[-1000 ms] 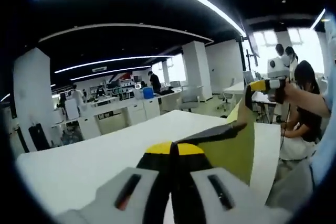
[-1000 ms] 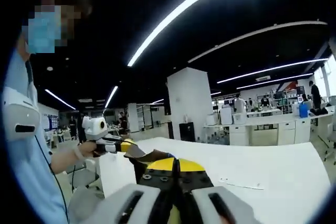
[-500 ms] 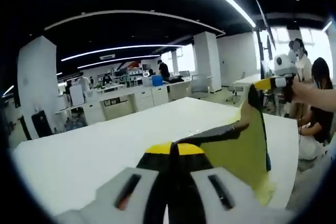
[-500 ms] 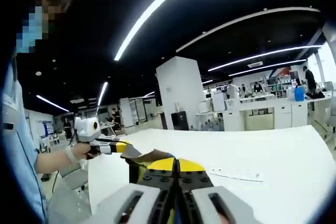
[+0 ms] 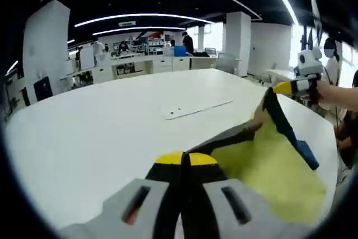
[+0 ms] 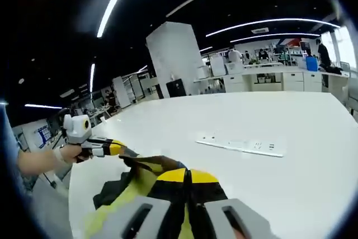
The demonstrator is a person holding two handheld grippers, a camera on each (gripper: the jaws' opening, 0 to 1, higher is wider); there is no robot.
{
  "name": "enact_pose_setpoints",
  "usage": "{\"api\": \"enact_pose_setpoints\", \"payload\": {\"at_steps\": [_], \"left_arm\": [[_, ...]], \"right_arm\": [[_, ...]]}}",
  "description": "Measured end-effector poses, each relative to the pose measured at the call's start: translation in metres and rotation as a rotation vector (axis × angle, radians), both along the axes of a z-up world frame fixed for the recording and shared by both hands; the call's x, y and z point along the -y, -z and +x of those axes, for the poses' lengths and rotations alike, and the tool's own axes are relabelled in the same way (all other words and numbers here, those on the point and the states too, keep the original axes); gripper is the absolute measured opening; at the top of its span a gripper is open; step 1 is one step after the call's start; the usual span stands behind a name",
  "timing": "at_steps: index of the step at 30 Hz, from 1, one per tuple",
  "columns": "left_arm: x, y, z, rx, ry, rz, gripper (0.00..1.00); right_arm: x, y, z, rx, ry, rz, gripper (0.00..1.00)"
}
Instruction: Fold the garment on the visible template until the final outline fits inside the template.
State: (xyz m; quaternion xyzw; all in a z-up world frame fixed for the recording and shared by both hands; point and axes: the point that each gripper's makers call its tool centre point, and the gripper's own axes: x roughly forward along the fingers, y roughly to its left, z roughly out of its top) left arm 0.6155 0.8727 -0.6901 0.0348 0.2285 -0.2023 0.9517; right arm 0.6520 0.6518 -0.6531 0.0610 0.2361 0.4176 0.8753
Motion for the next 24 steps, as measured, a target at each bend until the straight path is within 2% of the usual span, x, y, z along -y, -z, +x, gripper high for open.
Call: {"api": "enact_pose_setpoints", "payload": {"at_steps": [2, 3, 4, 11, 14, 16, 19, 24], "left_arm": [[0.001, 0.009, 0.002, -0.035, 0.014, -0.004, 0.00], [0.002, 0.011, 0.005, -0.035, 0.026, -0.004, 0.00], [0.003, 0.014, 0.005, -0.055, 0.037, 0.000, 0.00], [-0.003, 0.019, 0.026, -0.091, 0.057, 0.010, 0.00], [0.000, 0.028, 0.038, -0.115, 0.088, 0.053, 0.00], [0.002, 0.037, 0.043, -0.139, 0.090, 0.046, 0.00], [0.002, 0.052, 0.043, -0.181, 0.087, 0.049, 0.00], [0.004, 0.060, 0.041, -0.190, 0.088, 0.053, 0.00]], "right_arm": [[0.000, 0.015, 0.010, -0.017, 0.007, -0.012, 0.00], [0.000, 0.021, 0.013, -0.025, 0.012, -0.014, 0.00], [0.000, 0.024, 0.015, -0.034, 0.018, -0.012, 0.00], [0.003, 0.045, 0.030, -0.071, 0.040, -0.027, 0.00], [0.002, 0.055, 0.035, -0.085, 0.044, -0.038, 0.00], [0.001, 0.063, 0.040, -0.094, 0.049, -0.055, 0.00], [0.000, 0.073, 0.042, -0.106, 0.048, -0.068, 0.00], [0.001, 0.088, 0.051, -0.127, 0.056, -0.095, 0.00]]}}
